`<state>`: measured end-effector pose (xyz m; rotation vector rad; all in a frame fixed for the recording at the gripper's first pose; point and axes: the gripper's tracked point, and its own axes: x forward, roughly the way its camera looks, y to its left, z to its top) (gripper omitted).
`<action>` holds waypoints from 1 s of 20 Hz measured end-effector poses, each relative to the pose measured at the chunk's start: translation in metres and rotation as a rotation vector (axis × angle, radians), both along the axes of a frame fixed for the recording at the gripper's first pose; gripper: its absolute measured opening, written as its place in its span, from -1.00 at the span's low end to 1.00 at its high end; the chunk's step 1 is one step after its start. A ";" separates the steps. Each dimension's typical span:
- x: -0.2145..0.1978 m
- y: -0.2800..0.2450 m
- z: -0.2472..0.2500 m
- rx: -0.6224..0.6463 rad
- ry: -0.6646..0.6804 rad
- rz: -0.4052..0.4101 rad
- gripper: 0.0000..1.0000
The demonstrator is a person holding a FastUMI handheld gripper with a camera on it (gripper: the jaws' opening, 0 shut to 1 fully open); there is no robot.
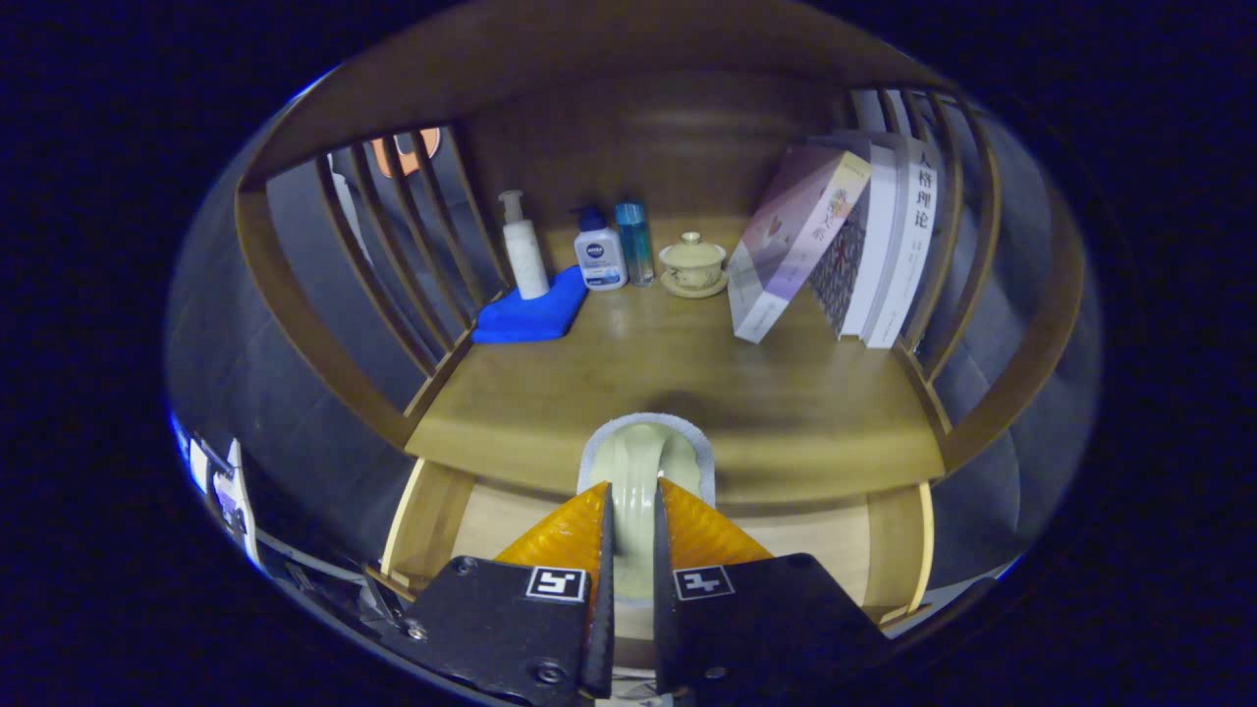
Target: Pull open the drawer, take out the items inside it, and place them on the countertop above the cabinet.
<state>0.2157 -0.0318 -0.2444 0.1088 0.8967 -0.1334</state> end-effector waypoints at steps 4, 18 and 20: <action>0.040 -0.012 -0.002 0.006 0.020 -0.028 -0.62; 0.106 -0.034 -0.036 -0.005 -0.010 -0.088 -0.55; 0.103 -0.037 -0.031 -0.048 -0.032 -0.081 -0.29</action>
